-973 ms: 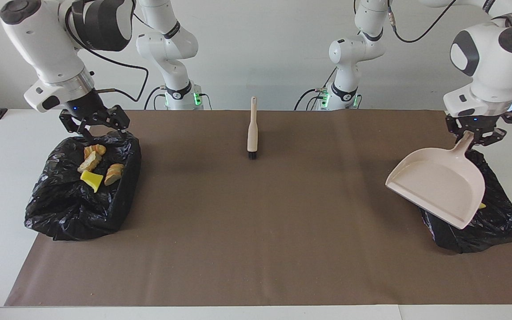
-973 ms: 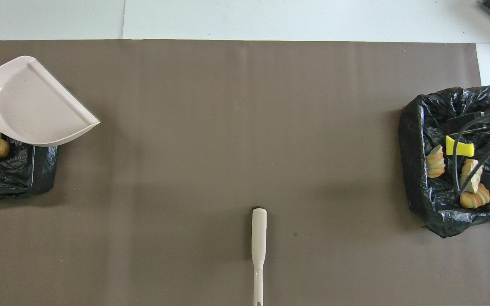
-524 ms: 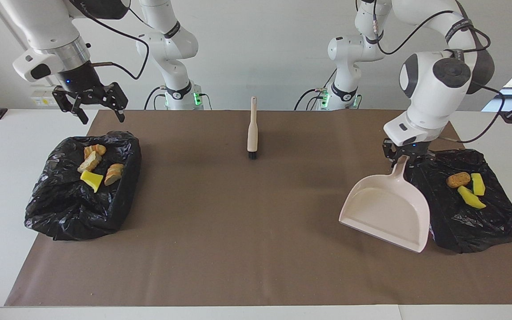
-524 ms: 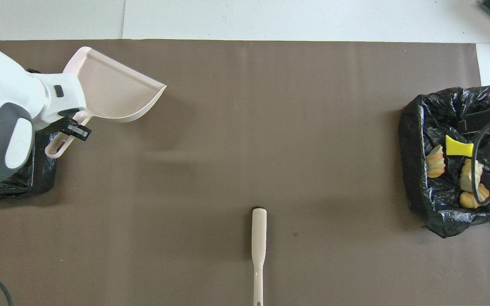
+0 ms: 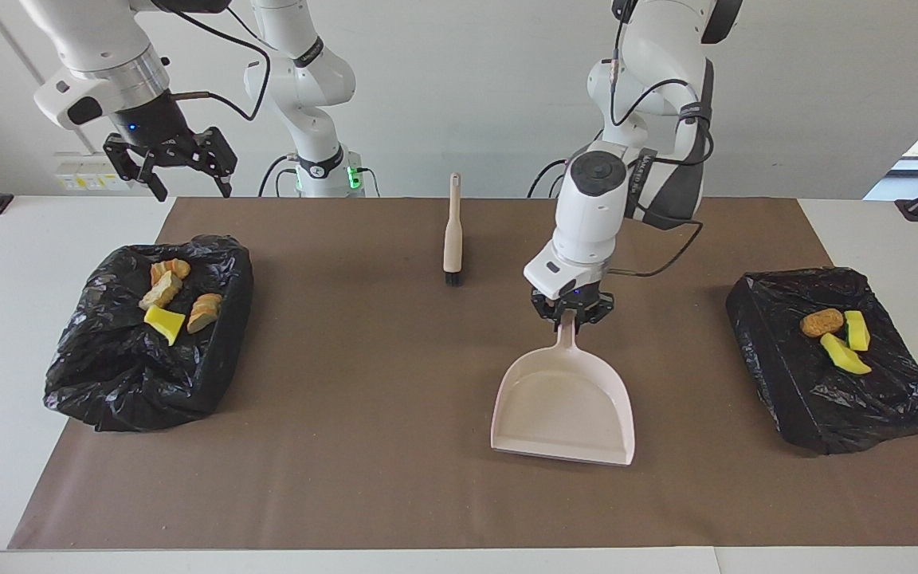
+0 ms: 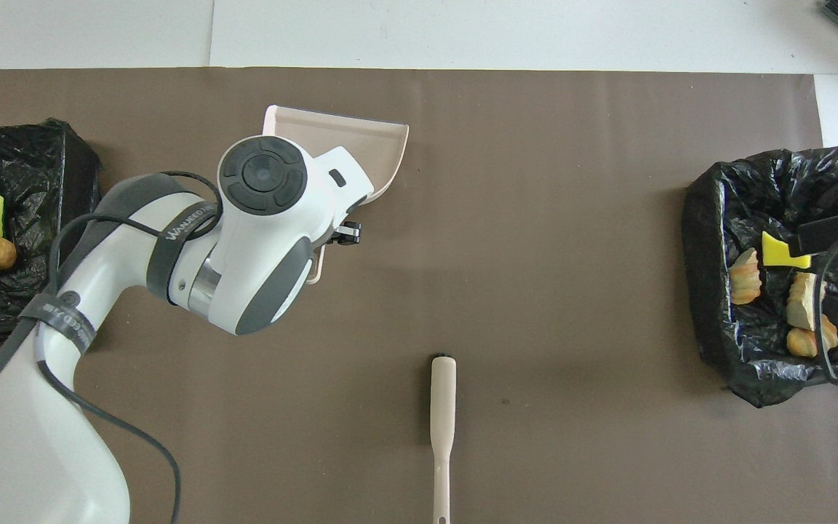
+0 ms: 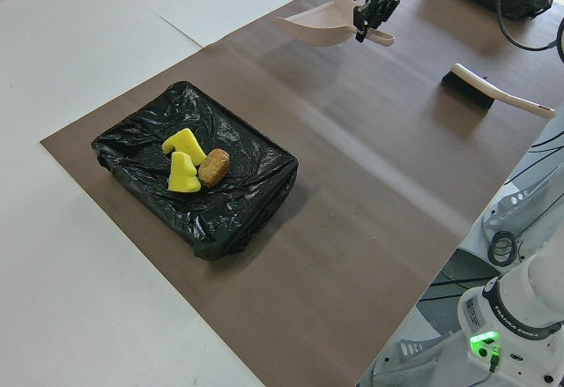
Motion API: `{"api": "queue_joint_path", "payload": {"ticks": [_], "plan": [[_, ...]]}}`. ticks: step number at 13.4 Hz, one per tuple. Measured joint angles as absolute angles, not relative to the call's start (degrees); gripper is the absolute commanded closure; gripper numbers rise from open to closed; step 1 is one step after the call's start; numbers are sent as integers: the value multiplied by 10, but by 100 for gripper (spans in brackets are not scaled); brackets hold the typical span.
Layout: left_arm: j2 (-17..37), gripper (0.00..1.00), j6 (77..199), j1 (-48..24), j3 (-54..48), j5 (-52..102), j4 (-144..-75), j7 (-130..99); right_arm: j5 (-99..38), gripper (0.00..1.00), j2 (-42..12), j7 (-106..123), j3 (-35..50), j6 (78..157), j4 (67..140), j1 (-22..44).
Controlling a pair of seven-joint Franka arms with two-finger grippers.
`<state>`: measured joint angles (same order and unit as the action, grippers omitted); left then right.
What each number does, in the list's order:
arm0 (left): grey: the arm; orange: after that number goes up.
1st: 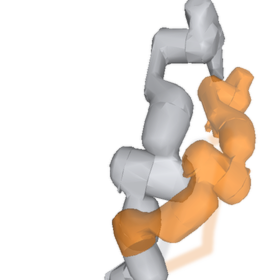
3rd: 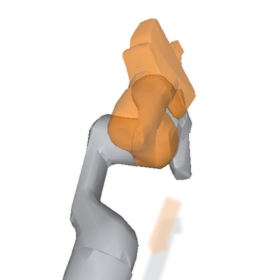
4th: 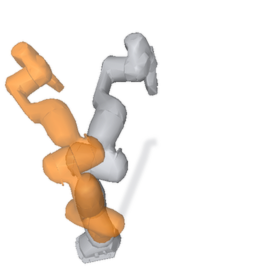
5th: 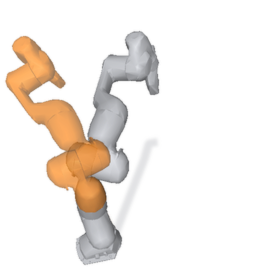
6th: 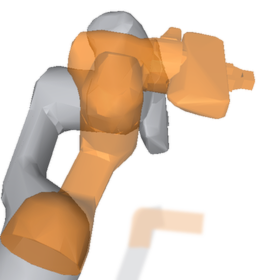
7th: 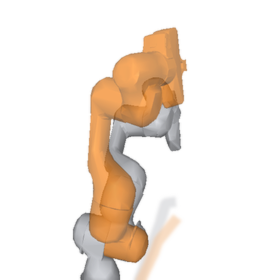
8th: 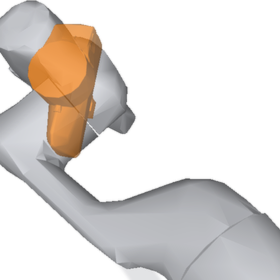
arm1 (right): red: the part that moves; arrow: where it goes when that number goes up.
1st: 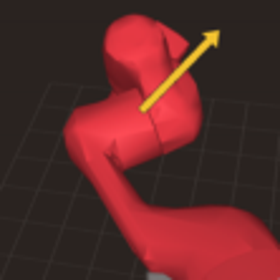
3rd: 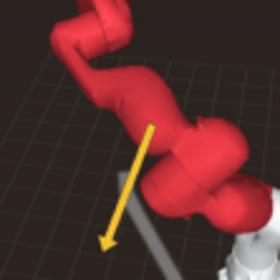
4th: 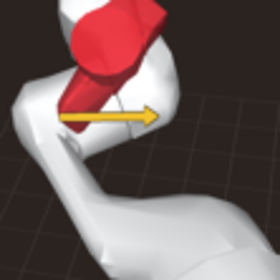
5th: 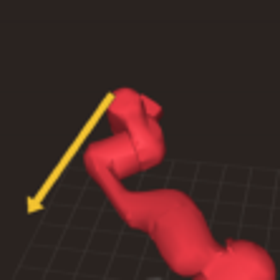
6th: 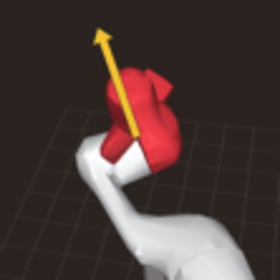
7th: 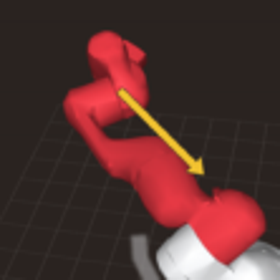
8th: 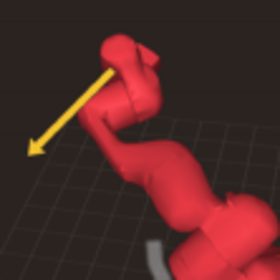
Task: Sweep and dump trash in bin
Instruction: 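Bring the empty dustpan toward the mat center with the left gripper, then lower the dustpan onto the mat and open the left gripper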
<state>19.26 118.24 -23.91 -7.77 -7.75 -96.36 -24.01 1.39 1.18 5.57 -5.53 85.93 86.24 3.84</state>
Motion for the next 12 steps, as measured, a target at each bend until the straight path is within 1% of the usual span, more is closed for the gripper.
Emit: {"api": "queue_joint_path", "payload": {"ticks": [2, 5, 8, 10, 11, 12], "plan": [[206, 100, 1196, -270, -77, -76, -954, -301, 35, 0, 12, 64, -52, 861, 863, 51], [228, 100, 1210, -306, -77, -63, -928, -364, 36, 0, 12, 68, -52, 862, 863, 51], [272, 100, 1217, -342, -76, -63, -889, -405, 17, 0, 16, 68, -56, 862, 862, 48], [294, 100, 1226, -360, -76, -63, -882, -417, 12, 0, 18, 68, -59, 862, 862, 48], [303, 92, 1232, -368, -76, -63, -880, -425, 11, 0, 18, 68, -59, 862, 862, 48], [307, 87, 1236, -374, -76, -63, -879, -430, 11, 0, 18, 68, -59, 862, 862, 48]]}}
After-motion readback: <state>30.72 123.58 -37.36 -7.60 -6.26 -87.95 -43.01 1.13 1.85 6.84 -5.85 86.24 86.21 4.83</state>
